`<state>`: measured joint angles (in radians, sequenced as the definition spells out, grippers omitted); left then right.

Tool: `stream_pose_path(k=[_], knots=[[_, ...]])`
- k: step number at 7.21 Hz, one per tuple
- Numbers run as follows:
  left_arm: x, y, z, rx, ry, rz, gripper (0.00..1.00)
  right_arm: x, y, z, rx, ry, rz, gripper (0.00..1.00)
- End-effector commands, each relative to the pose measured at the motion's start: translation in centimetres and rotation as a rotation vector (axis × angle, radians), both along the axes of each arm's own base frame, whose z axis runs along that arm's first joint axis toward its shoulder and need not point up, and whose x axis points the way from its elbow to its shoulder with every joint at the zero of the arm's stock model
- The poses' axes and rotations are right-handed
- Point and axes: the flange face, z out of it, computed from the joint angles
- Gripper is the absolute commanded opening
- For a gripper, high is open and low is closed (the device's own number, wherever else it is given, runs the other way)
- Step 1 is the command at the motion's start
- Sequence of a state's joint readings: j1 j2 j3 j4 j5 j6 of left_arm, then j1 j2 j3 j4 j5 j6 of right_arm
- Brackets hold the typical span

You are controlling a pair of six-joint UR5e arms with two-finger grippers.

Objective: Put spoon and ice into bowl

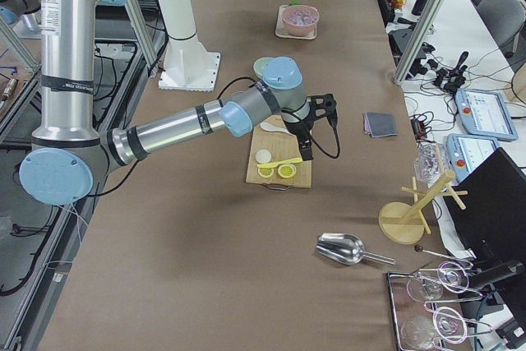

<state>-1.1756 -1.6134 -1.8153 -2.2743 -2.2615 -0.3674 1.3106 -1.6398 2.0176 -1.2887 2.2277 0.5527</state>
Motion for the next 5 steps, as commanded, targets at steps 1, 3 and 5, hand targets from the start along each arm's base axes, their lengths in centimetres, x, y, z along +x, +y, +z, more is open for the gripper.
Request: stream_pose_path(k=[1, 3, 5], knots=[[7.8, 1.1, -2.7, 0.03, 0.03, 0.121, 0.97, -4.8, 0.1, -0.9, -0.031, 0.032, 0.027, 1.0], [13.0, 2.5, -2.1, 0.066, -0.006, 0.138, 0.97, -6.4, 0.2, -1.2, -0.028, 0.042, 0.022, 1.0], [14.8, 2.3, -1.8, 0.107, -0.003, 0.128, 0.91, -6.6, 0.3, -1.2, -0.03, 0.042, 0.018, 1.0]])
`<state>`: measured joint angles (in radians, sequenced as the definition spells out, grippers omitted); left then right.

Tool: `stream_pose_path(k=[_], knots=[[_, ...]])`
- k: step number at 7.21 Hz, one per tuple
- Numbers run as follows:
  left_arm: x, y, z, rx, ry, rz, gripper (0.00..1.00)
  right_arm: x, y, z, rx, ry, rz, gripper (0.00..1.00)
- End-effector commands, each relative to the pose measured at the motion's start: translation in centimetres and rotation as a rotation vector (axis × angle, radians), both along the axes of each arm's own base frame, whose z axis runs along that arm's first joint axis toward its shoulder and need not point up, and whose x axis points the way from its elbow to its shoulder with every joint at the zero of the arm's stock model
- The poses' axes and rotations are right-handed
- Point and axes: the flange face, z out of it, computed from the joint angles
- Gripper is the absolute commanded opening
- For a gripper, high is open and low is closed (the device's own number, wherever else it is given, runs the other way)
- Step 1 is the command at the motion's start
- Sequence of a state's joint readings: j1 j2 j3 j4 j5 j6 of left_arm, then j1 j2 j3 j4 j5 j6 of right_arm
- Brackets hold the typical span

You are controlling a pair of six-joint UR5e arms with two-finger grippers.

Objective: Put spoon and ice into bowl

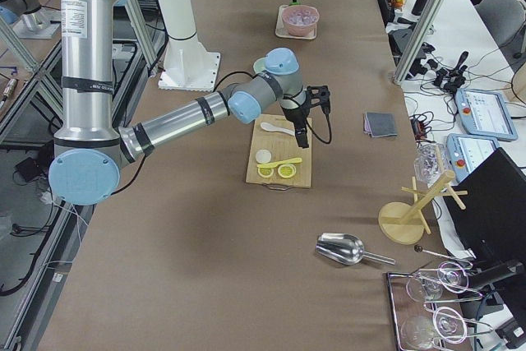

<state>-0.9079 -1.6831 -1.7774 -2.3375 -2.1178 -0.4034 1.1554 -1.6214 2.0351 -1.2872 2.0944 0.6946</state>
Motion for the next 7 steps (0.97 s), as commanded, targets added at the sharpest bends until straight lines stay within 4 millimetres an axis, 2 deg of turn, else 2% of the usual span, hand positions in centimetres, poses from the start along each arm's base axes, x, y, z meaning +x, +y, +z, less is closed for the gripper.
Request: stream_pose_path(k=[1, 2, 4, 6, 7], knots=[[2.2, -0.9, 0.6, 0.026, 0.007, 0.003, 0.9, -0.3, 0.1, 0.0, -0.001, 0.0, -0.003, 1.0], [2.9, -1.7, 1.3, 0.018, -0.001, 0.005, 0.89, -0.4, 0.1, -0.1, 0.001, 0.001, -0.005, 1.0], [4.6, -1.1, 2.2, 0.014, -0.005, 0.034, 0.88, -0.5, 0.1, -0.1, 0.002, 0.001, -0.007, 1.0], [5.3, -0.8, 2.8, 0.006, -0.013, 0.046, 0.84, -0.6, 0.1, -0.1, 0.003, 0.004, -0.008, 1.0], [5.4, -0.9, 3.0, 0.003, -0.016, 0.046, 0.77, -0.7, 0.1, -0.1, 0.002, 0.004, -0.008, 1.0]])
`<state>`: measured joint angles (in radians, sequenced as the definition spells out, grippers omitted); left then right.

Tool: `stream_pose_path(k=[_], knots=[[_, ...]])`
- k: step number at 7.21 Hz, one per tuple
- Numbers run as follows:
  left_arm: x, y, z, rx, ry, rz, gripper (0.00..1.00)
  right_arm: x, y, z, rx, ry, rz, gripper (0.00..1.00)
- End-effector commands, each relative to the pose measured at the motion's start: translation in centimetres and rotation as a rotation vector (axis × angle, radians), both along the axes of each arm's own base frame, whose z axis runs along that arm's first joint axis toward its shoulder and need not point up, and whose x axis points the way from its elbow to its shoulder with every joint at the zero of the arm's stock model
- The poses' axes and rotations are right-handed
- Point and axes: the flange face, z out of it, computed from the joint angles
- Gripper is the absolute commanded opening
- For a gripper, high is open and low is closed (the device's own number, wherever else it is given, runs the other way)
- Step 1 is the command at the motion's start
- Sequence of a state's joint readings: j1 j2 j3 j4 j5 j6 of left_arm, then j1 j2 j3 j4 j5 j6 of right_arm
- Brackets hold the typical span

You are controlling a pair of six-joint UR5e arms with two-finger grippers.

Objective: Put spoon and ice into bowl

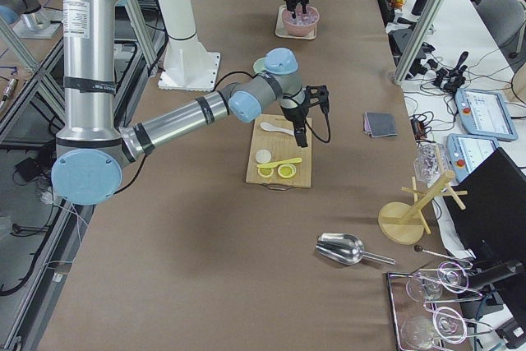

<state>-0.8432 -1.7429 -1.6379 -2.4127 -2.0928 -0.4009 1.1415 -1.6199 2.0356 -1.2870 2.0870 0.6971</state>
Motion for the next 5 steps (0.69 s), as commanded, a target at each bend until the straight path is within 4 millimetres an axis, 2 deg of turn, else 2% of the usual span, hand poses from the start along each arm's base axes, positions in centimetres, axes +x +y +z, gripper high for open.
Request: stream_pose_path(k=[1, 2, 4, 5], knots=[[0.2, -0.01, 0.22, -0.004, -0.003, 0.002, 0.67, -0.08, 0.02, 0.0, 0.001, 0.001, -0.002, 1.0], [0.17, 0.02, 0.06, -0.002, -0.001, 0.002, 0.55, -0.08, 0.02, 0.0, 0.001, 0.001, -0.002, 1.0], [0.17, 0.05, -0.56, 0.019, 0.023, 0.001, 0.41, -0.08, 0.02, 0.0, 0.001, 0.001, -0.002, 1.0], [0.09, 0.14, -0.7, 0.023, 0.029, 0.001, 0.29, -0.09, 0.03, 0.0, -0.001, -0.001, -0.002, 1.0]])
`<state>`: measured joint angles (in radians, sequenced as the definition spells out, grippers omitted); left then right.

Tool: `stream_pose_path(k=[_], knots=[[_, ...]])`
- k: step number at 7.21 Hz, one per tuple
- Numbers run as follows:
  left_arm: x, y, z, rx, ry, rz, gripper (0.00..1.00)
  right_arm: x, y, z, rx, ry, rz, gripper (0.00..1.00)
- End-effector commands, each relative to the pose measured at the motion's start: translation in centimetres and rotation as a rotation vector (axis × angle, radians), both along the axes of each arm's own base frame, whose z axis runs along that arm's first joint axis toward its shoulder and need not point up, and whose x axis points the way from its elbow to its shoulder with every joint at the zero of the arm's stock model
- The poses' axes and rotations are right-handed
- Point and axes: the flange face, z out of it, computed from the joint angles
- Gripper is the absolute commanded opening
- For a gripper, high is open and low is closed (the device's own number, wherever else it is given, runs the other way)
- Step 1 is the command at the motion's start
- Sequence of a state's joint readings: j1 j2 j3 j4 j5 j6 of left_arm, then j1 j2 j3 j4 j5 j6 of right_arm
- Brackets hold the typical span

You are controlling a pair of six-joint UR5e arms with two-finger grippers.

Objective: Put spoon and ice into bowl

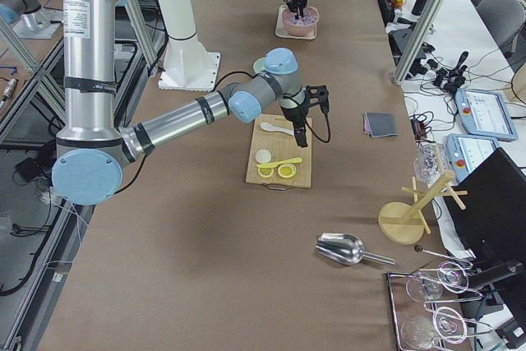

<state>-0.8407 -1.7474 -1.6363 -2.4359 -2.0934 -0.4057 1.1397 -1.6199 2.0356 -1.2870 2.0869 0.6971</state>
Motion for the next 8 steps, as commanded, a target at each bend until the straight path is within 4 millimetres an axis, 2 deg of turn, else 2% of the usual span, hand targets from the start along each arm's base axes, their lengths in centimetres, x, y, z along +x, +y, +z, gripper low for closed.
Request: stream_pose_path(k=[1, 2, 3, 4, 5, 7, 8], knots=[[-0.2, 0.2, -0.9, 0.018, 0.02, 0.001, 0.08, 0.0, 0.0, 0.0, 0.0, 0.0, 0.001, 1.0], [-0.5, 0.6, -2.2, 0.033, 0.052, -0.004, 0.0, 0.0, 0.0, 0.0, -0.001, -0.001, 0.0, 1.0], [-0.8, 1.0, -4.1, -0.055, 0.141, -0.053, 0.0, 0.0, 0.0, 0.0, -0.001, -0.001, 0.0, 1.0], [-0.5, 0.8, -7.4, -0.139, 0.274, -0.1, 0.0, -0.1, 0.0, 0.0, -0.009, -0.006, 0.008, 1.0], [1.0, 1.6, -10.0, -0.227, 0.372, -0.098, 0.0, -0.1, 0.0, -0.1, -0.007, -0.006, 0.008, 1.0], [8.6, 5.5, -14.3, -0.296, 0.494, -0.136, 0.0, -0.3, 0.1, -0.3, 0.003, -0.011, 0.005, 1.0], [13.5, 9.0, -16.1, -0.294, 0.528, -0.16, 0.0, -0.3, 0.1, -0.3, 0.003, -0.011, 0.004, 1.0]])
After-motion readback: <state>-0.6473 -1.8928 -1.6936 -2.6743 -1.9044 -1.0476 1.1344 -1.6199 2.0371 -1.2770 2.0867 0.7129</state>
